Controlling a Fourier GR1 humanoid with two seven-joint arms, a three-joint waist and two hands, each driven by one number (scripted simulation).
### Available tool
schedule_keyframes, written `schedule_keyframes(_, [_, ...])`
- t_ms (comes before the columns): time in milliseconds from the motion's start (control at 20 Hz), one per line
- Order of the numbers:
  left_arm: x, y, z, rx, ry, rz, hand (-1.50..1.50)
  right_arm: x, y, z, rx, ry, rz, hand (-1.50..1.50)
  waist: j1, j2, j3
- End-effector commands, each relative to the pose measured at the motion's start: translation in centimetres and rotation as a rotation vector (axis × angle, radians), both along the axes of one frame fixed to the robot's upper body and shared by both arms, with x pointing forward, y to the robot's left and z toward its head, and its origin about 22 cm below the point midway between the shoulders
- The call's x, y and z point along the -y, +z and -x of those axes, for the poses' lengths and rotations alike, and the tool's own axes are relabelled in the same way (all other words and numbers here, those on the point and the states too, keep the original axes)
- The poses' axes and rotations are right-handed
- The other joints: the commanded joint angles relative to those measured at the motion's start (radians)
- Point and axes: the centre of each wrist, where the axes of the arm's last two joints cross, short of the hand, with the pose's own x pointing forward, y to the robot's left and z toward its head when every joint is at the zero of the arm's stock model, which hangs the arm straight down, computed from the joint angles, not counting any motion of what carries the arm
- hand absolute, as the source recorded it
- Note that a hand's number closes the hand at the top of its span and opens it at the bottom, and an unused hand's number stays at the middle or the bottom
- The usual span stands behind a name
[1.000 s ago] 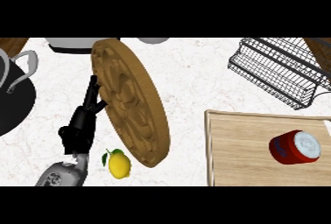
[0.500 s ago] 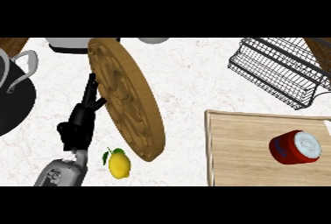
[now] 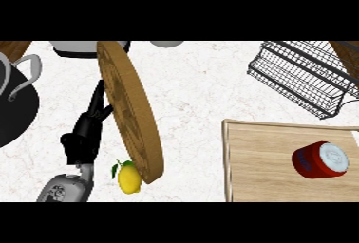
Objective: Pick the can from the tray and place it in the tiered basket
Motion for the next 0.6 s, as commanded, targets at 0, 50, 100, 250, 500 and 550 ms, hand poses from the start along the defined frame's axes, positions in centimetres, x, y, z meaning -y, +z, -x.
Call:
schedule_keyframes(0, [1.2, -0.7, -0.3, -0.001, 0.005, 0.009, 0.0, 0.8, -0.7, -1.4, 0.003, -0.017, -0.003, -1.5, 0.001, 0.001, -0.001])
schedule_keyframes(50, [1.3, 0.8, -1.6, 0.004, 0.003, 0.011, 0.0, 0.8, -1.6, -0.8, -0.007, -0.031, 0.03, -1.5, -0.003, 0.0, 0.0])
schedule_keyframes(100, [0.4, -0.1, 0.2, 0.006, 0.012, -0.001, 0.0, 2.2, -0.8, -0.8, 0.007, -0.051, 0.002, -1.5, -0.001, 0.0, 0.0])
schedule_keyframes(250, [0.3, -0.7, 0.7, -0.009, 0.003, 0.01, 0.0, 2.1, -2.7, -0.2, -0.027, -0.053, 0.004, -1.5, -0.003, -0.001, 0.0])
schedule_keyframes(500, [0.5, -1.5, -0.2, 0.002, 0.001, 0.019, 0.0, 2.4, -5.6, -1.8, -0.076, -0.049, -0.023, -1.5, -0.002, 0.001, 0.0])
schedule_keyframes(550, [-0.3, -0.4, -0.4, -0.001, -0.002, 0.014, 0.0, 2.3, -5.0, -2.7, -0.069, -0.04, -0.03, -1.5, 0.001, 0.0, -0.001])
